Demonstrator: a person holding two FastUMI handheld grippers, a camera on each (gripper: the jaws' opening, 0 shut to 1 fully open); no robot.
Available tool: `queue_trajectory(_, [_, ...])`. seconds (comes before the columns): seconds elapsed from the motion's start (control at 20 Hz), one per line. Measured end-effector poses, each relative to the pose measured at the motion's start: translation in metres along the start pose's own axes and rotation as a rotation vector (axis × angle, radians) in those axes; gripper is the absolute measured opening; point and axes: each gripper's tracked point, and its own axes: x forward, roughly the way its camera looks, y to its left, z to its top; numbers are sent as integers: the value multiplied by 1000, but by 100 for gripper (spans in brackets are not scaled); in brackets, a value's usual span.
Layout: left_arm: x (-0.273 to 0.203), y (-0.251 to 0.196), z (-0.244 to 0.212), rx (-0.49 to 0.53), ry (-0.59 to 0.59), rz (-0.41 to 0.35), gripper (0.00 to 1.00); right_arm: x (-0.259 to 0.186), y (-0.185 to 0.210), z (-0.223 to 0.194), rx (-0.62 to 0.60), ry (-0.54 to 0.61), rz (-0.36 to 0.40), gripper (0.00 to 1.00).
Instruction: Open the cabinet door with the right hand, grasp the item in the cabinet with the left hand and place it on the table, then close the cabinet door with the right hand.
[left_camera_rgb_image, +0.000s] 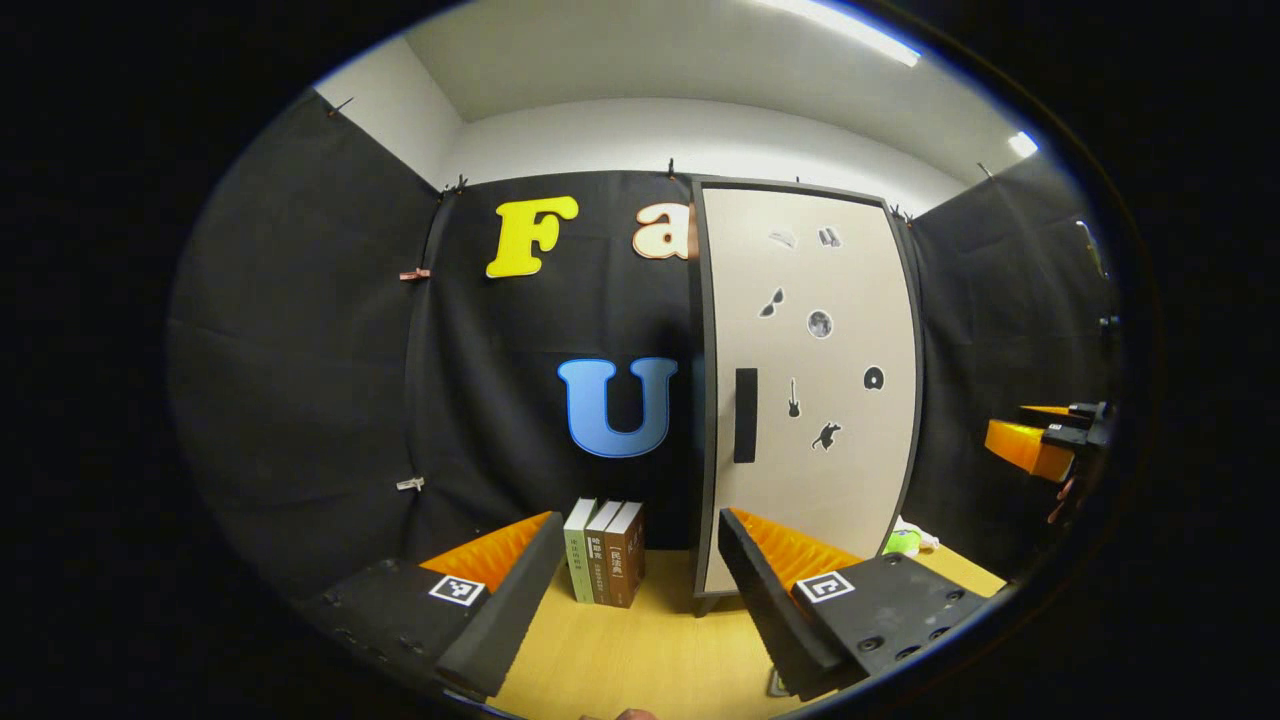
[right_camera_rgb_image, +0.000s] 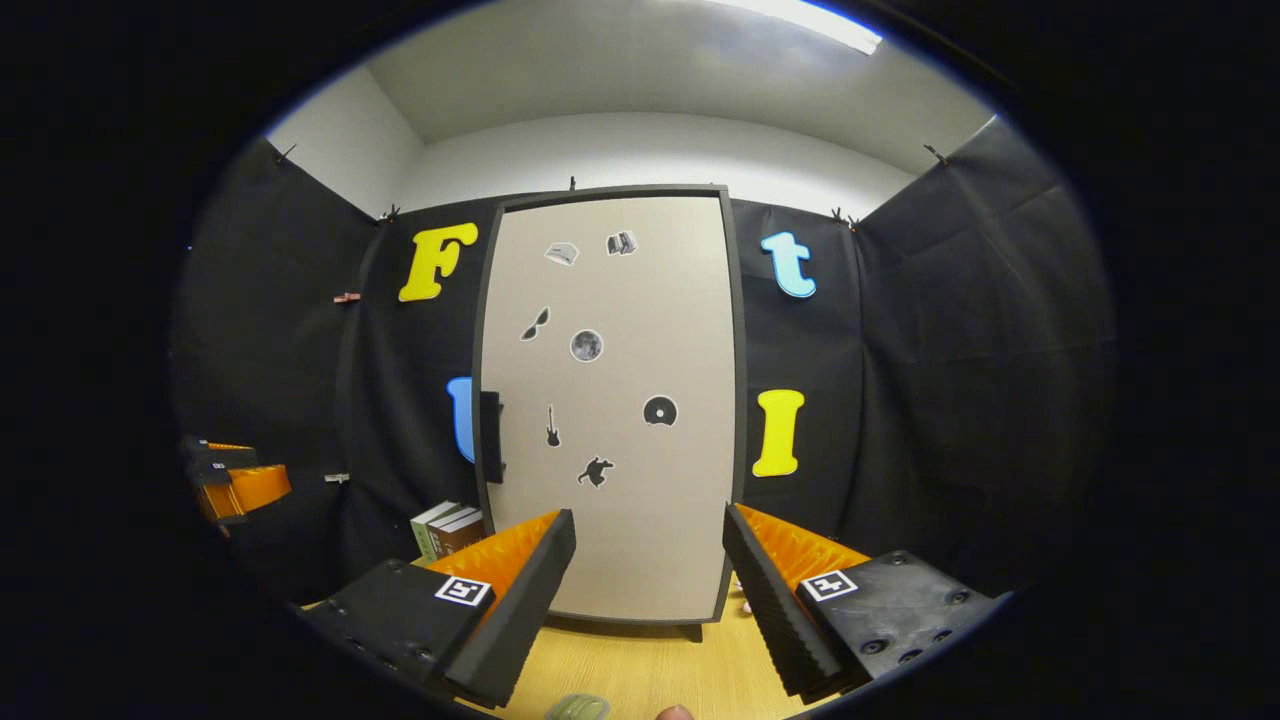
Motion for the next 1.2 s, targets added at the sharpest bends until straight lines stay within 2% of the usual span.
queue_trajectory(0.4, [3, -35, -5, 26, -36, -38, 97, -7, 0, -7, 25, -4, 80, 96])
queue_trajectory(0.65, [6, -51, -16, 4, -32, -44, 97, -6, -8, -6, 58, -16, 72, 96])
queue_trajectory(1.2, [0, -79, -44, 10, -11, -61, 97, -22, -7, -28, 63, 26, 110, 96])
